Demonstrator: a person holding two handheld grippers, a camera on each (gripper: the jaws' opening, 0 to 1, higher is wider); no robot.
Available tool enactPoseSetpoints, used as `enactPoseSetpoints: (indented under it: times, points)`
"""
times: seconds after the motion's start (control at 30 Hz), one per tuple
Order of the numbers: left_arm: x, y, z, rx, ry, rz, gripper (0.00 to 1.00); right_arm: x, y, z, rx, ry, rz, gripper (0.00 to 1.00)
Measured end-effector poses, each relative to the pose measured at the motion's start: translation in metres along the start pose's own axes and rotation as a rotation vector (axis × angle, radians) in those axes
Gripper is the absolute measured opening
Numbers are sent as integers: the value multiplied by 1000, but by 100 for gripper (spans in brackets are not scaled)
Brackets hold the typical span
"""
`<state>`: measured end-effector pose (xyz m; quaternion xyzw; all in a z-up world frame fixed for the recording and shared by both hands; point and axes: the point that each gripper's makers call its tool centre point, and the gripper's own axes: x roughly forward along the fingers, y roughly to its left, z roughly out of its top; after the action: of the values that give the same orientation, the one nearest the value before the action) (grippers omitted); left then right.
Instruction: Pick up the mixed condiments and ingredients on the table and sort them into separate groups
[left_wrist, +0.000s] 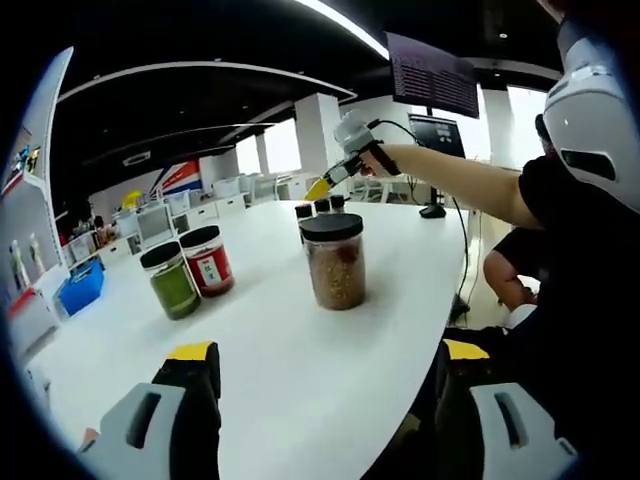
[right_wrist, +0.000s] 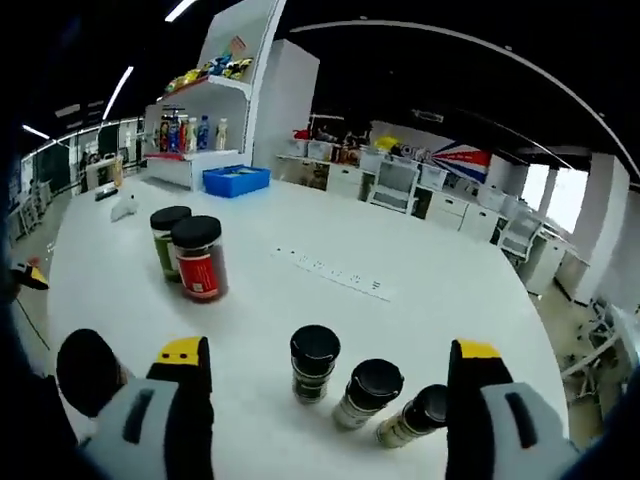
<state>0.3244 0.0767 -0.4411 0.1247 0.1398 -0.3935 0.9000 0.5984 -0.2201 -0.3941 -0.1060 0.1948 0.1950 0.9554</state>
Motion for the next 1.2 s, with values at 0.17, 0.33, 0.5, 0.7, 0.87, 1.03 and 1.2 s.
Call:
enactPoseSetpoints:
  times: [0.17, 0.33, 0.5, 0.7, 0.87, 1.03, 1.2]
  points:
    - [1, 4, 1, 1, -1, 9, 91, -40, 11, 3, 23, -84, 18, 97]
    - [2, 9, 3, 9, 3, 23, 94, -83, 24, 15, 62, -184, 63, 97]
    - [1, 15, 10, 25, -19, 47, 95, -130, 37, 12, 40, -227, 97, 97]
    - [-4, 30, 15, 20, -17, 86, 95, -163, 56, -19, -112, -171, 133, 97]
    - [-6, 35, 25, 40, -24, 103, 95, -176, 79, -45, -163, -106, 193, 97]
    - [-9, 38, 28, 40, -28, 108, 95, -191, 94, -56, -142, -113, 246, 97]
    - [-12, 42, 25, 35, -12, 121, 95, -196, 108, -72, -109, -99, 312, 97]
